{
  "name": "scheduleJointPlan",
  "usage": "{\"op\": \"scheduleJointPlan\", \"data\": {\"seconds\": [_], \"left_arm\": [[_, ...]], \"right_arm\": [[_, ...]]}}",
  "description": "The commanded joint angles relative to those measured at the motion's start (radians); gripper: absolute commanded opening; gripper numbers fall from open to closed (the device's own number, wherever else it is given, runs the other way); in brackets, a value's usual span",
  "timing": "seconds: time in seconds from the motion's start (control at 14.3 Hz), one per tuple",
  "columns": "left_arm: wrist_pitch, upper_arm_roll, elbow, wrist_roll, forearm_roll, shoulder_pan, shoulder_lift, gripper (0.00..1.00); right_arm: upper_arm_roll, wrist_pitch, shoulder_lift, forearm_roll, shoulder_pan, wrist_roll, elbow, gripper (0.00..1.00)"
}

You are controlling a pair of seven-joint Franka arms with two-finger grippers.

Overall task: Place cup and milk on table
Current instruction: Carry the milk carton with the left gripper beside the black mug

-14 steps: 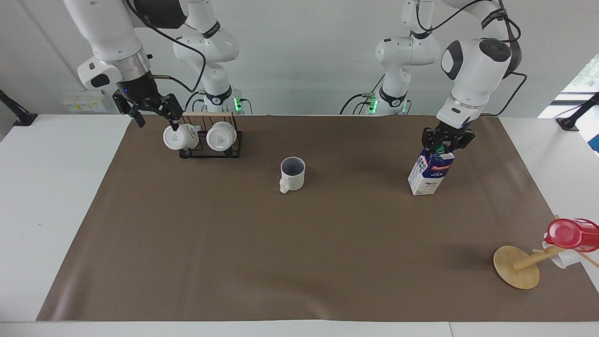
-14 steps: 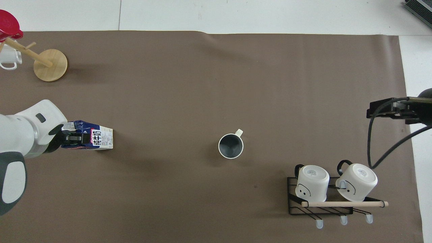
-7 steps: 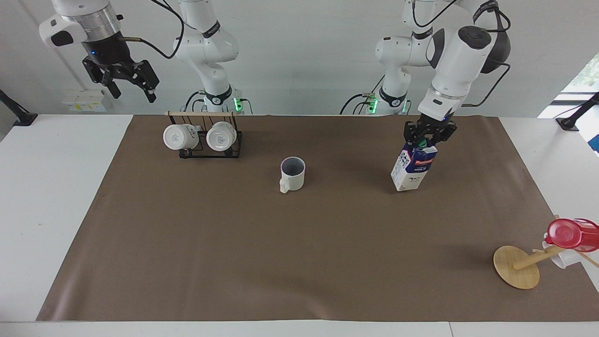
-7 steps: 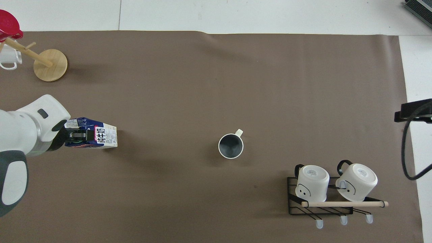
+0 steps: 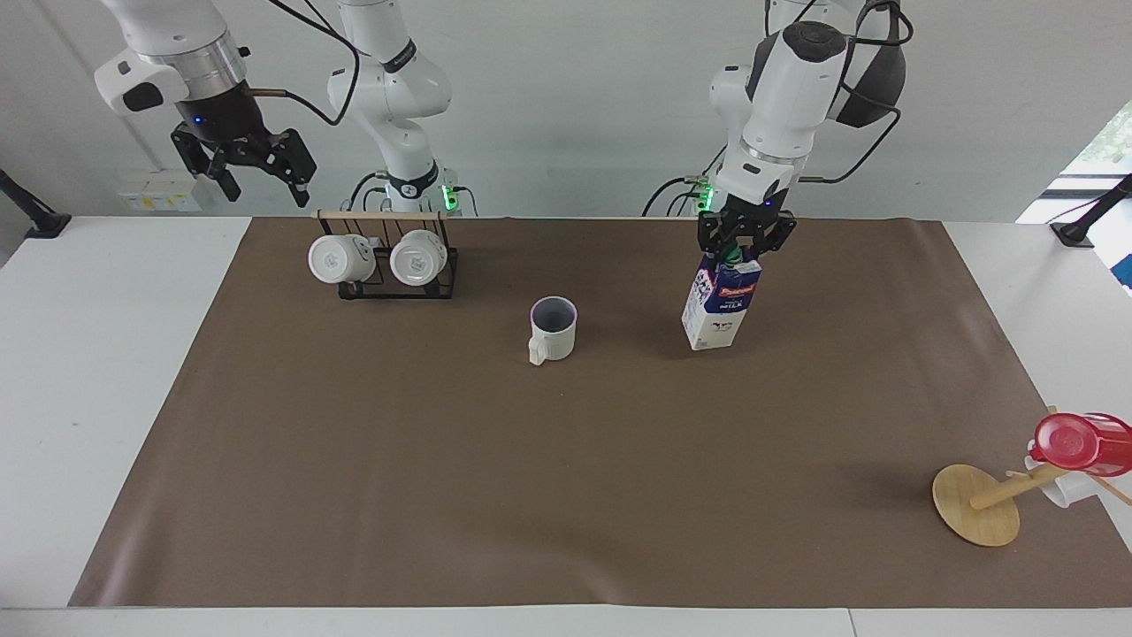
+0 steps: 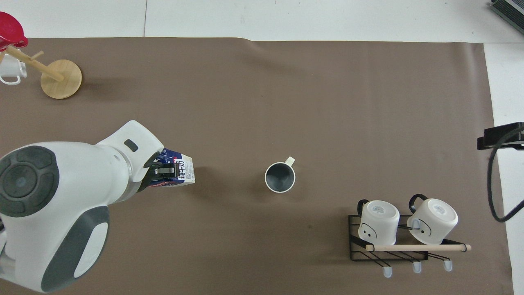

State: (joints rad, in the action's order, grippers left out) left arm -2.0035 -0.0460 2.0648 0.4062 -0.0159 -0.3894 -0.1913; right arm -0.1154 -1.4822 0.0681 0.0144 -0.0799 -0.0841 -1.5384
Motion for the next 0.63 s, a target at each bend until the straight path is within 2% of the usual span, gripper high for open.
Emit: {"op": "scheduleJointPlan", "data": {"seconds": [0.0,0.21,0.35,0.56], "left_arm": [[-0.007,0.014,-0.044,0.035,-0.001,-0.051,0.053,0.6],[-0.096,0.014,-0.058,0.1,-0.01,-0.109,0.151,0.6],[-0.098,0.014,-0.09,0.163,-0.01,-0.15,0.19,0.6],[-0.086,0.014,-0.114,0.19,-0.01,-0.161,0.201,0.6]], "right_arm": [[0.0,-0.021,0.016,0.001,0.0,0.0,-0.023,1.0],[-0.009,0.031,0.013,0.002,0.003,0.039,0.0,1.0],[-0.007,0.094,-0.005,0.004,0.018,0.043,0.056,1.0],[-0.007,0.062,0.007,0.001,0.005,0.029,0.029,1.0]]}}
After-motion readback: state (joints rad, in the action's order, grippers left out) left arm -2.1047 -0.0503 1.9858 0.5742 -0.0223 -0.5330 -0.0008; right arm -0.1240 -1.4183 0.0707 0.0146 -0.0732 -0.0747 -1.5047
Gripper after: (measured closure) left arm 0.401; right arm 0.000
